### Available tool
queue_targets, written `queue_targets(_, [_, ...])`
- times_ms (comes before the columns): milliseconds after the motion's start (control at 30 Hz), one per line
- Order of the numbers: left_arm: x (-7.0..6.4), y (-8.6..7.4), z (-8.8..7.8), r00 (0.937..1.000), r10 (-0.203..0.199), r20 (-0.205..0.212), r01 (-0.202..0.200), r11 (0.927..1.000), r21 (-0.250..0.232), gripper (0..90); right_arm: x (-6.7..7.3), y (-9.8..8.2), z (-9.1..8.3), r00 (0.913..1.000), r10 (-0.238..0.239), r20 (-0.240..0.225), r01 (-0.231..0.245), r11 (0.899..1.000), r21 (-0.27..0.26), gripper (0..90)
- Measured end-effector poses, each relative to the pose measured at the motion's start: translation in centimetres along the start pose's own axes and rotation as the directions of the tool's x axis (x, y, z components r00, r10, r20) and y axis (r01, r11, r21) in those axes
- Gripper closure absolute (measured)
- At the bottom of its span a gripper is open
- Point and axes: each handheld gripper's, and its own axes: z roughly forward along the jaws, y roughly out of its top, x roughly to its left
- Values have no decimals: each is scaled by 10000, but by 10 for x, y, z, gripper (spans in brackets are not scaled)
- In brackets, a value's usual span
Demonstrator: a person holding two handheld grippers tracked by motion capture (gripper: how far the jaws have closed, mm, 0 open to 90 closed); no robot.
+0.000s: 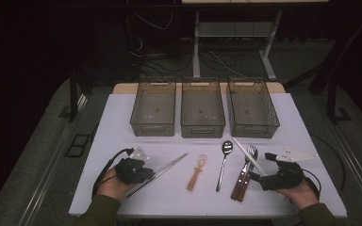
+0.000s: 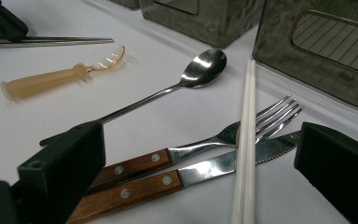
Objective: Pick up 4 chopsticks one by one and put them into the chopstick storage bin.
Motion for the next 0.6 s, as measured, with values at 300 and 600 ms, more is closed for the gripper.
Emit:
queue_targets(300, [1,15,3,10000,-10,-35,14,9950,997,815,0,0,1,10000,43,0,-43,10000,30,21])
queue_targets(600, [-2,28,6,9996,-95,-269,145,9810,1934,832,0,0,2,10000,37,-16,-37,10000,64,21])
